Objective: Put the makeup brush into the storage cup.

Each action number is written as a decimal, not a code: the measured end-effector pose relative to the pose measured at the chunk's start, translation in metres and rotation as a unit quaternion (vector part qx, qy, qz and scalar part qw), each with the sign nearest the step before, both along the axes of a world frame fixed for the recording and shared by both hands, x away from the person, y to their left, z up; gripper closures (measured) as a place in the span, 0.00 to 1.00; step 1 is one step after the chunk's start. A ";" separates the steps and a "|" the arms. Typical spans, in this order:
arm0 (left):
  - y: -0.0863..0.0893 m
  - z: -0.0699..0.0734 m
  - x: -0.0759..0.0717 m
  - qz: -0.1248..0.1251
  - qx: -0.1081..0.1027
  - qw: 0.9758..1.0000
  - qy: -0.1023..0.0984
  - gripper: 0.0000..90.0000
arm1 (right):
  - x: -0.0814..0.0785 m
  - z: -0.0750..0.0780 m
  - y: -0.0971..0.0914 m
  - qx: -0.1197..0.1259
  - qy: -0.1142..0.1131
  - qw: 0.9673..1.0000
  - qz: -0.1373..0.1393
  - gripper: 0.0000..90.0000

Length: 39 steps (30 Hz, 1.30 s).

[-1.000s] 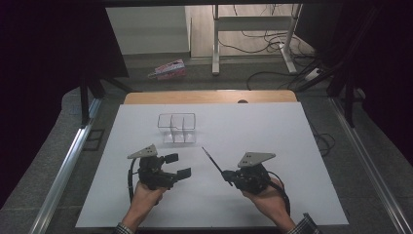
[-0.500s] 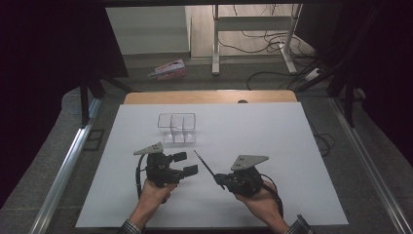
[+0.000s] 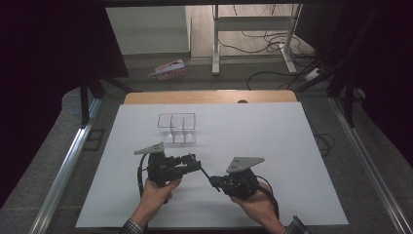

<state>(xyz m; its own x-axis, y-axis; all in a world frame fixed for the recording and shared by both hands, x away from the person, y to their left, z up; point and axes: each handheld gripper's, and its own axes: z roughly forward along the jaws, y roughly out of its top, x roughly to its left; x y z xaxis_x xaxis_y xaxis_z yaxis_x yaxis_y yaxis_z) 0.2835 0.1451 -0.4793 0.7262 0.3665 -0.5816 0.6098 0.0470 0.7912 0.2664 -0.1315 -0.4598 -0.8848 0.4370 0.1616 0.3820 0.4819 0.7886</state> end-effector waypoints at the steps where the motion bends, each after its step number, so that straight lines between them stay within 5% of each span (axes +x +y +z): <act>1: 0.000 0.000 0.000 -0.002 0.000 1.000 0.002 0.68 | 0.000 0.000 0.000 0.001 0.000 1.000 0.000 0.95; 2: 0.001 0.000 0.000 -0.003 -0.001 1.000 0.002 0.89 | 0.000 0.000 0.001 0.001 0.000 1.000 0.000 0.95; 6: 0.001 -0.002 0.001 -0.019 -0.030 0.999 0.024 0.95 | 0.001 -0.001 0.001 -0.003 -0.002 1.000 0.002 0.95; 11: 0.001 -0.001 -0.001 -0.018 -0.024 0.999 0.019 0.95 | 0.001 -0.002 0.002 -0.008 -0.003 1.000 0.007 0.92; 12: 0.002 0.000 -0.001 -0.015 -0.021 1.000 0.015 0.95 | 0.002 -0.003 0.002 -0.007 -0.003 1.000 0.005 0.79; 13: 0.002 0.001 -0.001 -0.013 -0.021 1.000 0.015 0.95 | 0.002 -0.003 0.002 -0.007 -0.003 1.000 0.005 0.79; 22: 0.008 0.004 -0.003 0.007 0.010 1.000 0.000 0.95 | 0.007 -0.011 0.008 -0.031 0.005 0.999 0.007 0.27; 26: 0.009 0.006 -0.004 0.011 0.019 1.000 -0.006 0.95 | 0.009 -0.013 0.008 -0.034 0.005 0.999 0.003 0.12; 39: 0.011 0.012 -0.008 0.024 0.052 0.998 -0.026 0.95 | 0.013 -0.015 -0.004 -0.035 0.008 0.999 -0.005 0.04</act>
